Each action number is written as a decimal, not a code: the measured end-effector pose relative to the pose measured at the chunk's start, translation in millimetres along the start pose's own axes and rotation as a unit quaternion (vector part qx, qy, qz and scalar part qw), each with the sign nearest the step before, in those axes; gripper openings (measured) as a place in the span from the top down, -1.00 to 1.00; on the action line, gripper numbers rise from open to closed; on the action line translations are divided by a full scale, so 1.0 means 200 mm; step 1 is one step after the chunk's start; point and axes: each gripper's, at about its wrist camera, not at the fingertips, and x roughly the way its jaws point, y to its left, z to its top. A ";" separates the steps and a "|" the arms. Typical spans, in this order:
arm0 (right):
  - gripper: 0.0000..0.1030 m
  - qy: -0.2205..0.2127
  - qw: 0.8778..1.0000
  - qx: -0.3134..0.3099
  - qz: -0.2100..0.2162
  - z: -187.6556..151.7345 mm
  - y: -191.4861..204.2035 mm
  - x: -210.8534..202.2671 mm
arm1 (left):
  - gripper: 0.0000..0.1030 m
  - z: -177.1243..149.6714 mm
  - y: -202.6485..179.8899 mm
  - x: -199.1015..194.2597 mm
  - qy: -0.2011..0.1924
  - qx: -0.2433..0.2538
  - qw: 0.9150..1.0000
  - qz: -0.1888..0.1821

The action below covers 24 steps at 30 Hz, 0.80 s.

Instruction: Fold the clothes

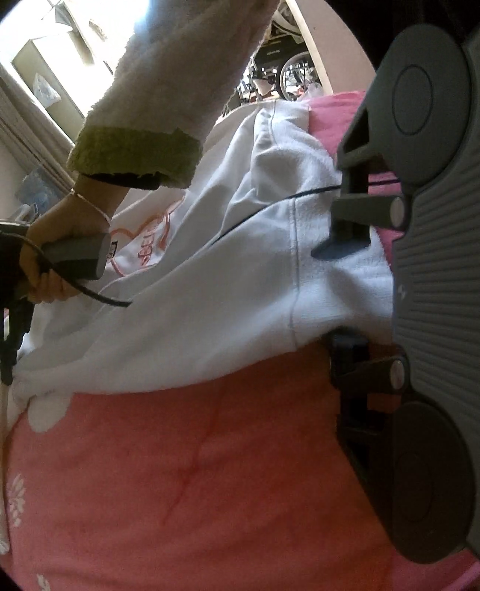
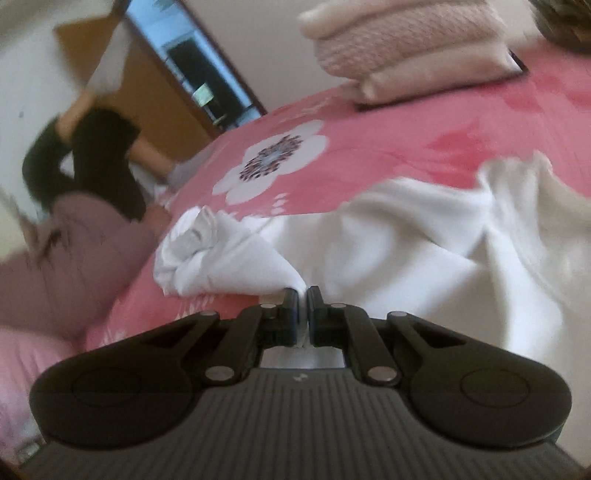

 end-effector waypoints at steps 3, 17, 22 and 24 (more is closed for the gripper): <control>0.93 -0.002 1.000 0.001 0.007 -0.01 0.00 0.01 | 0.86 0.01 0.01 -0.01 -0.003 -0.007 1.000 0.003; 0.92 0.074 0.964 -0.253 0.026 -0.13 0.58 0.33 | 0.89 -0.18 0.04 -0.26 0.032 -0.006 0.996 0.081; 0.85 0.096 0.973 -0.211 0.020 -0.15 0.53 0.40 | 0.89 -0.22 0.12 -0.22 0.036 -0.052 0.994 0.085; 0.72 0.108 0.977 -0.181 0.035 -0.09 0.51 0.38 | 0.88 -0.22 0.10 -0.22 0.041 -0.034 0.994 0.092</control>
